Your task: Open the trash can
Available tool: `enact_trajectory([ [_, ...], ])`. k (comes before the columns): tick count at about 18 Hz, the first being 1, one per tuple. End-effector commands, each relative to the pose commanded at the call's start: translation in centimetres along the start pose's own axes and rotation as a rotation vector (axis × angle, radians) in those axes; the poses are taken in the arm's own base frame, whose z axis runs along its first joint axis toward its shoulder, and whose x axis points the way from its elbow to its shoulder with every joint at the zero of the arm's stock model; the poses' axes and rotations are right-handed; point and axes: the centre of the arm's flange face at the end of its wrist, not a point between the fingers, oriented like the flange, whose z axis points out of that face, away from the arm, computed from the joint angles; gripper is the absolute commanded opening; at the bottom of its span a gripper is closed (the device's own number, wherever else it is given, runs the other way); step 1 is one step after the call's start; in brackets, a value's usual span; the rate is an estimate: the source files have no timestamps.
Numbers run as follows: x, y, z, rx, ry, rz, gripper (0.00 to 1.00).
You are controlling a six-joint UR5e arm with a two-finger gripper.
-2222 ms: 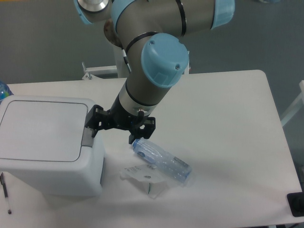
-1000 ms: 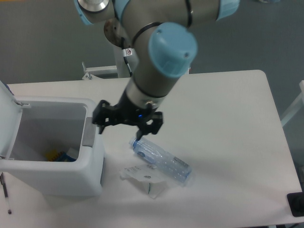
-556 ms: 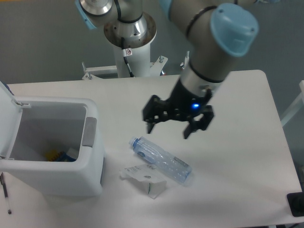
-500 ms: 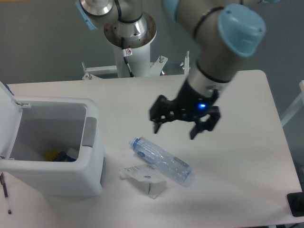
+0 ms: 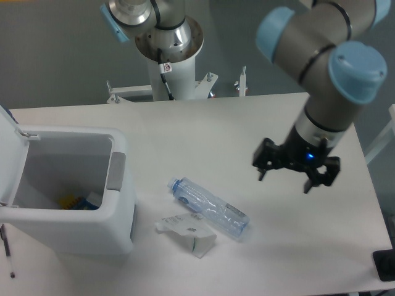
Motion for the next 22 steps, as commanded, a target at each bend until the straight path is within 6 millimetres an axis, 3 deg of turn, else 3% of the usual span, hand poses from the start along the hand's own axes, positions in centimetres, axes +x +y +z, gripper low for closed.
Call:
enact_trajectory([
  [4, -1.7, 2.6, 0.3, -0.027, -0.007, 0.100, 1.00],
  [7, -1.7, 3.3, 0.8, -0.042, -0.004, 0.211, 1.00],
  [11, -3.4, 5.2, 1.1, -0.089, -0.023, 0.319, 1.00],
  [17, -5.0, 5.7, 2.1, -0.085, -0.075, 0.432, 1.00],
  [22, -5.0, 6.3, 2.5, -0.153, -0.083, 0.448, 1.00],
])
